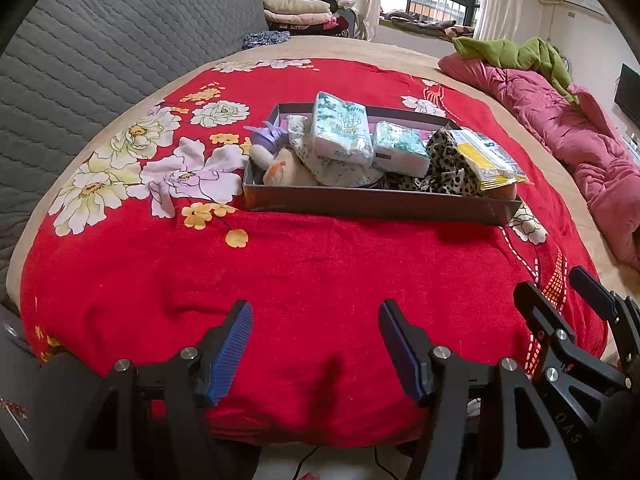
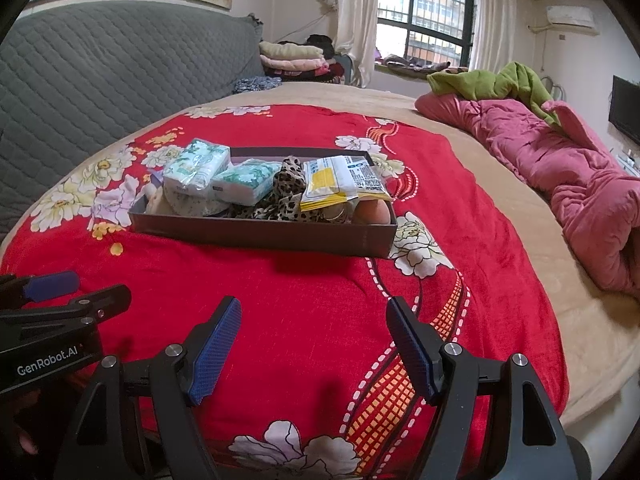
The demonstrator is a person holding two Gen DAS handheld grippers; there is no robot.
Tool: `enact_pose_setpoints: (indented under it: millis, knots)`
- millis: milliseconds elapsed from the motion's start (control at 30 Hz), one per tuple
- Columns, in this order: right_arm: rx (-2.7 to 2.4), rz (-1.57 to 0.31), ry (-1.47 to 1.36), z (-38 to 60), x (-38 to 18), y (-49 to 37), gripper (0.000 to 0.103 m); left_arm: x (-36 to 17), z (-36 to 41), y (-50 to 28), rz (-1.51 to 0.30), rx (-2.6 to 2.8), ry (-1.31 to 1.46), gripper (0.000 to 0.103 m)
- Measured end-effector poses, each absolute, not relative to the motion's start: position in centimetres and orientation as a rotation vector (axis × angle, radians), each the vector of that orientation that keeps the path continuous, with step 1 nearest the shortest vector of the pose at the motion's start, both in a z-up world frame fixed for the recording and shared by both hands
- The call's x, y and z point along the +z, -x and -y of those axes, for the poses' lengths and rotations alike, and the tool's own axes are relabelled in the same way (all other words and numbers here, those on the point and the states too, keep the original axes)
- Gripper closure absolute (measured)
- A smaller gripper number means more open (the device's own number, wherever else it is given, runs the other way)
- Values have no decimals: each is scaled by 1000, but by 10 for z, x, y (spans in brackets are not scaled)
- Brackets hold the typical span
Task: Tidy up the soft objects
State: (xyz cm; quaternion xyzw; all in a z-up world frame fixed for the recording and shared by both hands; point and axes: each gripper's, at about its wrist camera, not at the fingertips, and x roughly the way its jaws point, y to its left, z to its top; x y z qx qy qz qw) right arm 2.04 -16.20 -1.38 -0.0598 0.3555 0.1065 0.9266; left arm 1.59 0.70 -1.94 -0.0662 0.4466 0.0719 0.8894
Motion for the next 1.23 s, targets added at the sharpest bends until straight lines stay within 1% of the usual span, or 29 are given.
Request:
enact_pose_setpoints:
  millis: [900,1233]
  knots:
    - [221,-732,120,162,-15,-20,27,-24,-7,-17,-947,145,133,38]
    - [205,-761,82,172,-17,-28,27,-30,-17,-19,-968,150,152,38]
